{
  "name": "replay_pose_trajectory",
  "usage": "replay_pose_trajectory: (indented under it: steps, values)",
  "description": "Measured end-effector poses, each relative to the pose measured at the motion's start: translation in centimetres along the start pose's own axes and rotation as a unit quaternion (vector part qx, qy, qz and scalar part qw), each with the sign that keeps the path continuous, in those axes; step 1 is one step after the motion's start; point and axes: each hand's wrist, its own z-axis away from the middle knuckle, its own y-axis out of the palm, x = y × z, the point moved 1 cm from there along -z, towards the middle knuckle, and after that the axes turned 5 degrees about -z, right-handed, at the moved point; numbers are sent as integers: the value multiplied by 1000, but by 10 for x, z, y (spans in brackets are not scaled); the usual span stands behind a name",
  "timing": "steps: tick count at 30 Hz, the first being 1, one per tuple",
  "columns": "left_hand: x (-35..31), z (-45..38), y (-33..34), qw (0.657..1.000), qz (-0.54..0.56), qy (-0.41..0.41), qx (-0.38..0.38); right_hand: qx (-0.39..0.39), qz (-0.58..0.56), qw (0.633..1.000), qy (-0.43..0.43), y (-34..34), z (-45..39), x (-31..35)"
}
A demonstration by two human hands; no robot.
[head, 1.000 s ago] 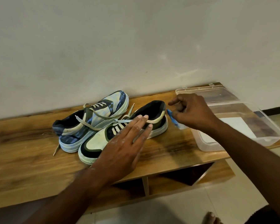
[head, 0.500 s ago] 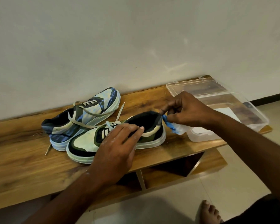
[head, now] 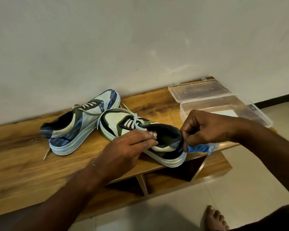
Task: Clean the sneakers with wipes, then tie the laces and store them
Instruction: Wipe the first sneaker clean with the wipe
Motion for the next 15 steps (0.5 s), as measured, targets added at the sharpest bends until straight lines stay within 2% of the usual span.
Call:
replay_pose_trajectory:
  steps: [3,5,7,10,12,15]
  values:
    - [6,-6,5,999,-27,18,4,41,-12,999,17,2,5,5]
    - [11,-10,8,998,-68,-3,-4,26,-8,1000,10,9,3,4]
    - [17,-15,8,993,-94,-66,-32,-26,-2,1000,-15,20,-5,1]
    - [26,-22,6,969,-81,-227,-50,-115,-18,992,-49,39,-22,-6]
    - [32,-21,7,947,-24,-315,-52,-161,-20,984,-74,50,-34,-8]
    - [30,-16,7,918,78,-383,-64,-179,-26,979,-89,56,-47,-7]
